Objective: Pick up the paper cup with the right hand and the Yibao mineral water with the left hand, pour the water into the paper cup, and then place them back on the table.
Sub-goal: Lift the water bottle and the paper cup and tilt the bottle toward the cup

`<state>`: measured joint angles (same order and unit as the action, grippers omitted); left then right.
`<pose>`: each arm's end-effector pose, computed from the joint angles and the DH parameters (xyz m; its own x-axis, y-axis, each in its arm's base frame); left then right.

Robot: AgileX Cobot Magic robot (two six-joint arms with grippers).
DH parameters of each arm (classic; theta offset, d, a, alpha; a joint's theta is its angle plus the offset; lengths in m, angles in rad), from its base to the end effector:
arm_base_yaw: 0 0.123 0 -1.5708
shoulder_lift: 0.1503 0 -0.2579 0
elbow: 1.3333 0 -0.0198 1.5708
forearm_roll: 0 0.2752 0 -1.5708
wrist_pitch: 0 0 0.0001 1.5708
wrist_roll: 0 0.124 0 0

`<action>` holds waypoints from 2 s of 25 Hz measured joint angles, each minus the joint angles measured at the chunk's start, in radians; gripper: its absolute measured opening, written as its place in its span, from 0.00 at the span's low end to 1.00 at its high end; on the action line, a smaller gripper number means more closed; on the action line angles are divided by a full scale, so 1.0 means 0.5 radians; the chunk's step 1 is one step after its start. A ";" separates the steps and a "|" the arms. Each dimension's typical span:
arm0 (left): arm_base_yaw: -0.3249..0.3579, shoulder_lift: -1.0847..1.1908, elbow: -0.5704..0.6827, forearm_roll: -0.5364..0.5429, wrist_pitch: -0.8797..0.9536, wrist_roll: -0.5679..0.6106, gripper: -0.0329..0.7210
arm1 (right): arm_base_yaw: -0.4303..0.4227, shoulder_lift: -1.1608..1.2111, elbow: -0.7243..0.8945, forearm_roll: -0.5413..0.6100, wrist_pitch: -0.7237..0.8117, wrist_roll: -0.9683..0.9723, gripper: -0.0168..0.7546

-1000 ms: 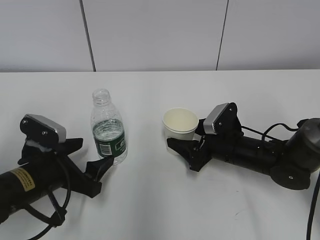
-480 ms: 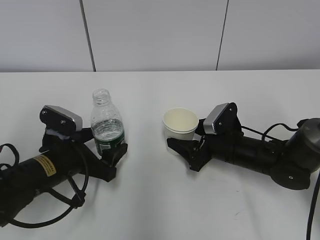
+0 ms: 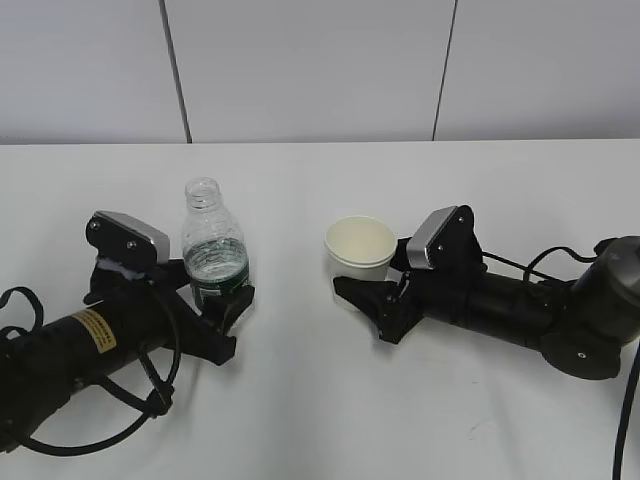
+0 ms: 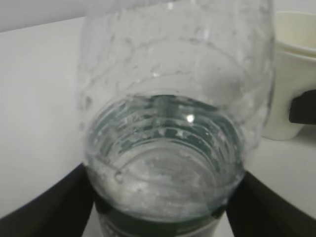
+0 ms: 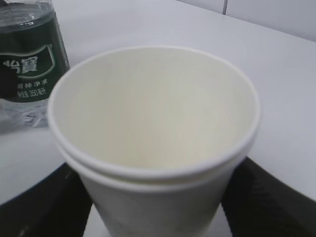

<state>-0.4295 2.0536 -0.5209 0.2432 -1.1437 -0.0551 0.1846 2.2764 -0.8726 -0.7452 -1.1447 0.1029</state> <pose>0.2812 -0.1587 0.0230 -0.2516 0.1660 -0.9535 0.6085 0.7933 -0.0225 0.3559 0.1443 0.0019 -0.0925 -0.2241 -0.9702 -0.7747 0.6283 -0.0712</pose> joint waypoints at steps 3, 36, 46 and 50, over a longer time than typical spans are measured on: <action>0.000 0.000 0.000 0.000 0.000 0.000 0.68 | 0.000 0.000 0.000 -0.017 -0.004 0.000 0.73; 0.000 -0.185 -0.012 -0.204 0.058 0.978 0.54 | 0.070 -0.074 -0.059 -0.686 -0.018 0.254 0.73; 0.000 -0.185 -0.105 -0.214 0.062 1.511 0.54 | 0.195 -0.074 -0.122 -0.745 -0.018 0.364 0.73; 0.000 -0.185 -0.105 -0.291 0.062 1.761 0.54 | 0.195 -0.082 -0.126 -0.754 -0.018 0.372 0.73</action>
<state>-0.4295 1.9611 -0.5732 0.0978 -1.1128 0.8254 0.2820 2.2356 -0.9358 -1.1224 -1.1535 0.2887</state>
